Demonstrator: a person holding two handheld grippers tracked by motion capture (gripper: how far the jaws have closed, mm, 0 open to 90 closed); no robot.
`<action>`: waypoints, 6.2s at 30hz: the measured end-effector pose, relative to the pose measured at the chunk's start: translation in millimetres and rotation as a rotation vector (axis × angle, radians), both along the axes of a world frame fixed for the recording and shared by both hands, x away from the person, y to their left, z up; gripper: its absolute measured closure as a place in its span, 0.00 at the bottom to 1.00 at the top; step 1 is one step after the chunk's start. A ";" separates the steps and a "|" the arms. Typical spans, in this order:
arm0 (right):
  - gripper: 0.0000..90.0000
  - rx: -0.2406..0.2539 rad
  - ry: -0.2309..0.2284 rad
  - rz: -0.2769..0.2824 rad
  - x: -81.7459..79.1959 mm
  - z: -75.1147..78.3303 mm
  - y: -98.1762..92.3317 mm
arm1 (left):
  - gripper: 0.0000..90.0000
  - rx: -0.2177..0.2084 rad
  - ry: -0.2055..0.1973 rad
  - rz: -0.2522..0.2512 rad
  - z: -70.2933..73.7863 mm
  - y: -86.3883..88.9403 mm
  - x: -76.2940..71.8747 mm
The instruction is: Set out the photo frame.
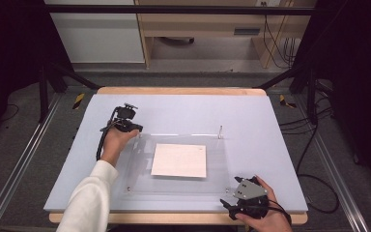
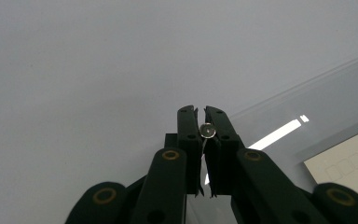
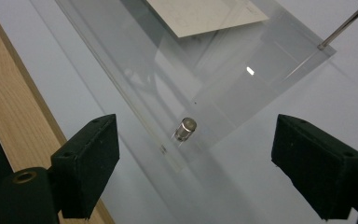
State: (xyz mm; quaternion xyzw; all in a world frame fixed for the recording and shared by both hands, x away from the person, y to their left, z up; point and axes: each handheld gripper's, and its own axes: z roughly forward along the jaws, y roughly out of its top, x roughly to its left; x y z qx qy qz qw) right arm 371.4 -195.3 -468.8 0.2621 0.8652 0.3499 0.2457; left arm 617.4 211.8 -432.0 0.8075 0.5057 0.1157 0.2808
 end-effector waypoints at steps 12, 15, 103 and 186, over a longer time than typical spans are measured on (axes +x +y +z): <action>0.24 -0.063 -0.003 -0.017 3.5 -7.4 0.0 | 0.94 0.000 0.012 -0.007 0.4 0.5 2.2; 0.30 -0.069 -0.027 -0.037 6.8 -9.1 0.1 | 0.94 0.000 0.014 -0.010 0.5 0.6 2.4; 0.54 -0.121 -0.163 -0.034 0.7 6.5 13.1 | 0.17 0.237 -0.526 -0.570 1.7 -10.9 -237.5; 0.64 -0.032 -0.167 -0.016 26.8 67.4 7.7 | 0.72 0.293 -0.607 -0.528 40.8 -16.0 -216.5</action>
